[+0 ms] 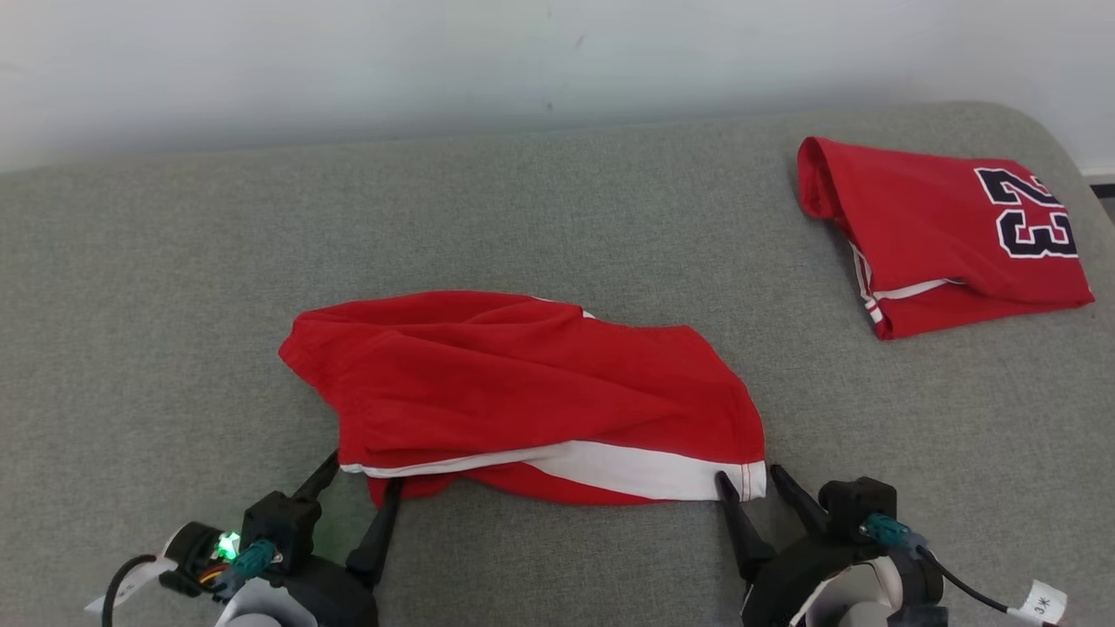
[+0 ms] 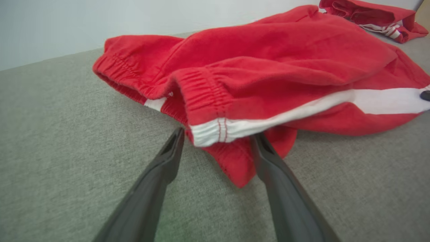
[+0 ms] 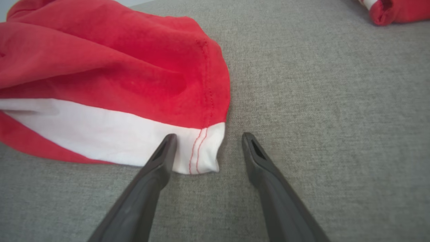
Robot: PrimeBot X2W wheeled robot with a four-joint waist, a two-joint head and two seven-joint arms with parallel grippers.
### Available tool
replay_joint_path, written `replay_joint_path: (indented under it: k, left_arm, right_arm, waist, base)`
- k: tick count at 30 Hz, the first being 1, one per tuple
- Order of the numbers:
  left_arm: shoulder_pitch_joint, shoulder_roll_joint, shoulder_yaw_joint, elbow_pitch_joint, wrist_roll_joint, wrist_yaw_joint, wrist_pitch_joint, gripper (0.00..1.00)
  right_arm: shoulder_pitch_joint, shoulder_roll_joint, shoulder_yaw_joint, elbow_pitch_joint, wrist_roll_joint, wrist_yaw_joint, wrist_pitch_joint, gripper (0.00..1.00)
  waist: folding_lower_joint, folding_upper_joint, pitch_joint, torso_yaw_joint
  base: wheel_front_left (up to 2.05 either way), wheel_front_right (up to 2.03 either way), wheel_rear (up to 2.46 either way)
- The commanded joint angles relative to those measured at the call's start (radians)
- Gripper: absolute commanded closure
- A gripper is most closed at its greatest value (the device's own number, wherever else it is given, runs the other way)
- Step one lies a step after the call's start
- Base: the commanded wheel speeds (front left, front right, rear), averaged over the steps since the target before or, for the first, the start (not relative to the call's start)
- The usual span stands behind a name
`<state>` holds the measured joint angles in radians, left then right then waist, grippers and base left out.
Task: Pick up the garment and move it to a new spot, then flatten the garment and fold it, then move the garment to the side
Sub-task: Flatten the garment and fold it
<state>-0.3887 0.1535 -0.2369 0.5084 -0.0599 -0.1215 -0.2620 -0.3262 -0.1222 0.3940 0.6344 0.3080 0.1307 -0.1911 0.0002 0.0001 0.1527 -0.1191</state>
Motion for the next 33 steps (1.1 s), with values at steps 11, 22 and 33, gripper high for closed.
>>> replay_joint_path:
  k: [11,22,33]
  left_arm:
    - [-0.046,-0.010,-0.051,0.011,0.004,-0.002,-0.004,1.00]
    - [0.035,-0.006,-0.050,-0.086,0.004,0.007,-0.004,1.00]
    - [0.015,0.085,-0.037,-0.236,-0.016,0.000,0.003,1.00]
  right_arm:
    - [-0.085,0.008,0.081,0.143,0.076,0.000,-0.058,1.00]
    - [-0.037,-0.024,0.053,0.031,0.096,0.000,-0.074,1.00]
    - [-0.019,-0.109,0.071,-0.254,0.275,0.000,-0.023,1.00]
  waist:
    - [-0.0002,-0.0001,0.015,0.015]
    - [-0.0002,-0.0001,-0.020,0.034]
    - [-0.0002,-0.0001,-0.059,0.018]
  base:
    - [0.00,0.00,0.00]
    - [0.00,0.00,0.00]
    - [0.00,0.00,0.00]
